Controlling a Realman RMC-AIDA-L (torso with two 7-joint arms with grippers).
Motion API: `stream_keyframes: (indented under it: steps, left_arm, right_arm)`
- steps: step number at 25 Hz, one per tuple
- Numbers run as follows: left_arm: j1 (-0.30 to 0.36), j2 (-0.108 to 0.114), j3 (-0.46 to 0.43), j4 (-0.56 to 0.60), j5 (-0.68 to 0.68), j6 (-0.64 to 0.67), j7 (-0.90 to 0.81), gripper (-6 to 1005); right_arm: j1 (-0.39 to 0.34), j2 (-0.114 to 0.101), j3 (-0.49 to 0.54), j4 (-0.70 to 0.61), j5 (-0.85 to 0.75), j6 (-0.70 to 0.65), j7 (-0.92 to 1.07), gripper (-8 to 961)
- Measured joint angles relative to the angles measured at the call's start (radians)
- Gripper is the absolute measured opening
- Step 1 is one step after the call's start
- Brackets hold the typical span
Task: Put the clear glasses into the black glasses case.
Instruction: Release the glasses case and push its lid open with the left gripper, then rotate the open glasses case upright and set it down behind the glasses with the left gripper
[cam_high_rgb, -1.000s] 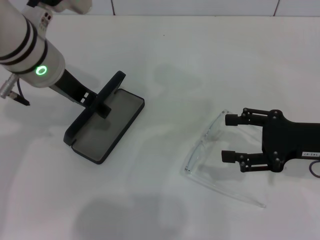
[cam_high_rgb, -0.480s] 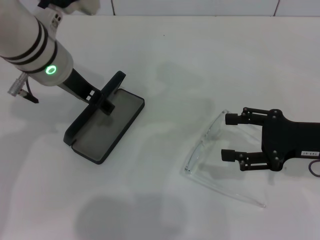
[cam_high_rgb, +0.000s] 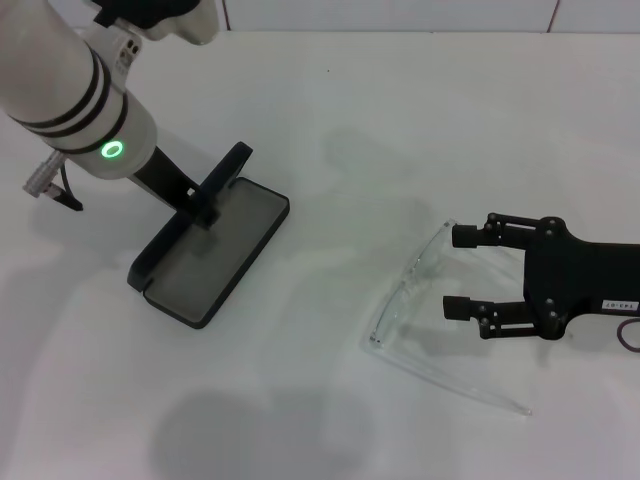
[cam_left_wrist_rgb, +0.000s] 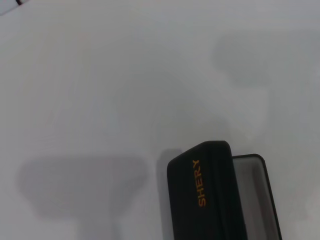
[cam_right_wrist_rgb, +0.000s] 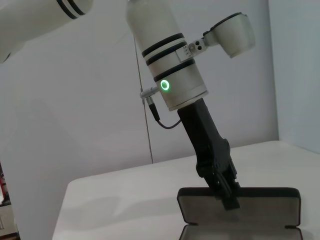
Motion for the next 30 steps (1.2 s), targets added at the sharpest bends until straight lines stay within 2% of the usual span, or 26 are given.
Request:
stream_keyframes:
  steps: [5, 12, 19, 27, 30]
  left_arm:
    - [-0.002, 0.000, 0.000, 0.000, 0.001, 0.000, 0.000, 402]
    - [-0.001, 0.000, -0.001, 0.016, 0.001, 0.000, 0.004, 285]
    - [0.009, 0.000, -0.001, 0.088, 0.004, -0.001, 0.046, 244]
    - [0.007, 0.000, -0.001, 0.095, 0.004, -0.006, 0.097, 207]
    - [0.005, 0.000, -0.001, 0.101, 0.005, -0.035, 0.167, 208]
  right_arm:
    - [0.001, 0.000, 0.000, 0.004, 0.000, 0.002, 0.000, 808]
    - [0.001, 0.000, 0.000, 0.007, 0.000, 0.005, 0.000, 808]
    - [0.000, 0.000, 0.000, 0.009, 0.011, 0.016, 0.000, 807]
    - [-0.002, 0.000, 0.000, 0.010, 0.012, 0.018, 0.000, 807]
    - [-0.003, 0.000, 0.000, 0.011, 0.012, 0.018, -0.002, 807]
